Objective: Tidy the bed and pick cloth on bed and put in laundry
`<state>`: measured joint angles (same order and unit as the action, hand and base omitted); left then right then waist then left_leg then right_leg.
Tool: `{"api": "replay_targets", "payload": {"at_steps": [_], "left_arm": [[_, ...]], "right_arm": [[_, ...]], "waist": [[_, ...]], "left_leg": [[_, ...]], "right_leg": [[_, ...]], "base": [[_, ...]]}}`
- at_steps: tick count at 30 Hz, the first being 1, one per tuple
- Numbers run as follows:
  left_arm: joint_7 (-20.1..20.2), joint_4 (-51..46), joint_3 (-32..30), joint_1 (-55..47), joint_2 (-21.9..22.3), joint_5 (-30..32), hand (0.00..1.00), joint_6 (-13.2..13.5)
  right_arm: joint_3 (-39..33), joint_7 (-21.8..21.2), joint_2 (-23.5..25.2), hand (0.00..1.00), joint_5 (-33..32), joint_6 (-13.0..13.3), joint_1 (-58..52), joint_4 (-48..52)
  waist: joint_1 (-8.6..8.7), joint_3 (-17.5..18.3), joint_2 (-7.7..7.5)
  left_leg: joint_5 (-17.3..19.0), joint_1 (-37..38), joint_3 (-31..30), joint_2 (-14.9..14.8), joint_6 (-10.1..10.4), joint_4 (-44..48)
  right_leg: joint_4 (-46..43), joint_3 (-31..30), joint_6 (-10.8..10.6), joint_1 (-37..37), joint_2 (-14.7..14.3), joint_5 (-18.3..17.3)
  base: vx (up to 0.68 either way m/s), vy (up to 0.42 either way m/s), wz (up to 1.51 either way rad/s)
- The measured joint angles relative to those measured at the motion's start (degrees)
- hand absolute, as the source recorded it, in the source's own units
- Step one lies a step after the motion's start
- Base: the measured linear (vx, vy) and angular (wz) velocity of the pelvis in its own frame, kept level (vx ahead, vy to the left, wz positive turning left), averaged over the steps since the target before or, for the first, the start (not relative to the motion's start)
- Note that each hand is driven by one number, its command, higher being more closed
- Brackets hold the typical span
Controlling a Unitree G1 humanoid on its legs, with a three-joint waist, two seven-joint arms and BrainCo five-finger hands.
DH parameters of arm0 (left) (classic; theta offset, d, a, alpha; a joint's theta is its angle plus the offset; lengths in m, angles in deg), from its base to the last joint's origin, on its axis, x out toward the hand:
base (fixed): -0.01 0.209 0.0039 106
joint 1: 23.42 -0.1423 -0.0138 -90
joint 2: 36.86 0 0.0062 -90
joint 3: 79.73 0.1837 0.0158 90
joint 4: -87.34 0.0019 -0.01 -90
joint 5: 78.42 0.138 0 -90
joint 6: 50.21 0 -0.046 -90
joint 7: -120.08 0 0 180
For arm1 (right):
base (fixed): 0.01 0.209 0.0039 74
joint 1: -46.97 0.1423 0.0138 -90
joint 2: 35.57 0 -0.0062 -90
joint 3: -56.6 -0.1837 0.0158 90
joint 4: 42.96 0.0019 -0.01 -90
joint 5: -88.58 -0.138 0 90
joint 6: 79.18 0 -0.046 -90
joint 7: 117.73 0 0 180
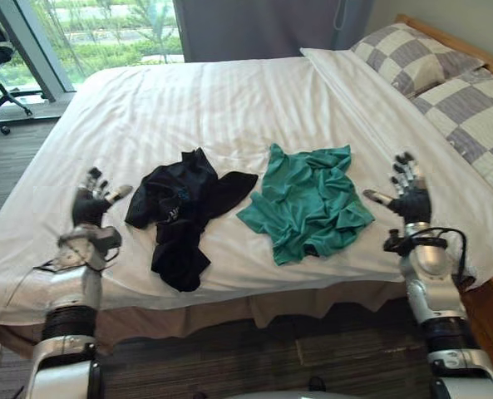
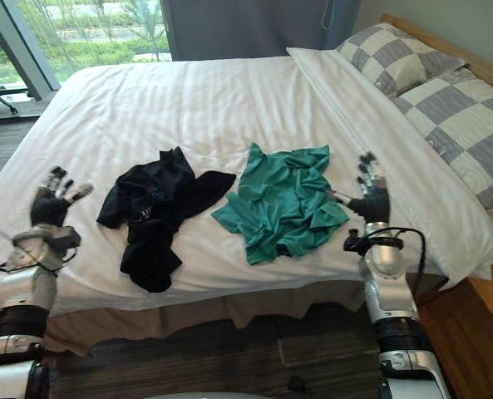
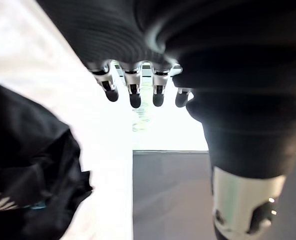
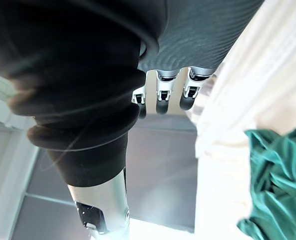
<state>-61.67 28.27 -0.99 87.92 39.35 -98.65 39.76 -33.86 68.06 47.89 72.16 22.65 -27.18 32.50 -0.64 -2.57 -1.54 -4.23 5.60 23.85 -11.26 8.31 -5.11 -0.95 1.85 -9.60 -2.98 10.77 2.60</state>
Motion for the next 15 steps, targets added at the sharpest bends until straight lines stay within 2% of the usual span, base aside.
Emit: {"api": "replay_targets", "payload": {"at_steps": [4, 6, 9, 12, 15], "left_arm": [[-3.5, 6.0, 1.6, 8.1, 0.6, 10.4, 0.00, -1.1], [-5.3, 7.2, 2.3, 11.2, 0.6, 16.0, 0.00, -2.8], [-7.9, 10.1, 2.4, 14.9, 0.6, 22.2, 0.00, -7.5], [-9.8, 12.3, 2.9, 18.0, 0.6, 23.2, 0.00, -11.1], [-11.2, 12.6, 2.9, 20.8, 0.2, 23.2, 0.00, -12.5]], "right_arm": [[2.6, -0.5, 0.7, 0.00, 0.1, 0.0, 7.0, -1.9], [3.3, -0.5, 0.7, 0.00, 0.0, -0.6, 9.7, -2.4], [4.6, -0.5, 0.5, 0.00, -0.4, -1.0, 11.4, -2.4], [5.7, -0.2, -0.5, 0.00, -1.5, -1.1, 11.4, -2.0], [5.9, 0.4, -0.5, 0.00, -2.6, -1.2, 11.9, -1.1]], "waist": [[0.56, -4.0, -0.18], [0.63, -5.6, -0.27], [1.47, -7.4, -0.36], [1.81, -9.5, -0.35], [2.12, -11.4, -0.58]], "left_leg": [[-0.8, -2.6, 1.0, -0.2, 0.6, 0.0], [-1.2, -3.7, 1.7, -0.2, 0.6, 0.0], [-1.5, -5.2, 2.2, -0.8, 0.9, 0.0], [-1.6, -5.9, 2.9, -1.2, 1.0, 0.1], [-1.6, -6.9, 2.9, -1.7, 1.1, 0.6]], "right_leg": [[0.0, -1.0, 0.3, -3.3, -0.3, 1.4], [0.1, -1.8, 0.4, -4.7, -0.4, 2.0], [0.2, -1.9, 0.7, -6.5, -1.0, 2.6], [0.5, -2.0, 1.2, -7.5, -1.4, 3.3], [0.4, -1.9, 1.6, -8.3, -1.7, 3.6]], "base": [[-0.07, -0.002, -0.12], [-0.05, -0.004, -0.17], [0.00, -0.019, -0.08], [0.02, -0.018, -0.11], [-0.01, -0.009, -0.03]]}}
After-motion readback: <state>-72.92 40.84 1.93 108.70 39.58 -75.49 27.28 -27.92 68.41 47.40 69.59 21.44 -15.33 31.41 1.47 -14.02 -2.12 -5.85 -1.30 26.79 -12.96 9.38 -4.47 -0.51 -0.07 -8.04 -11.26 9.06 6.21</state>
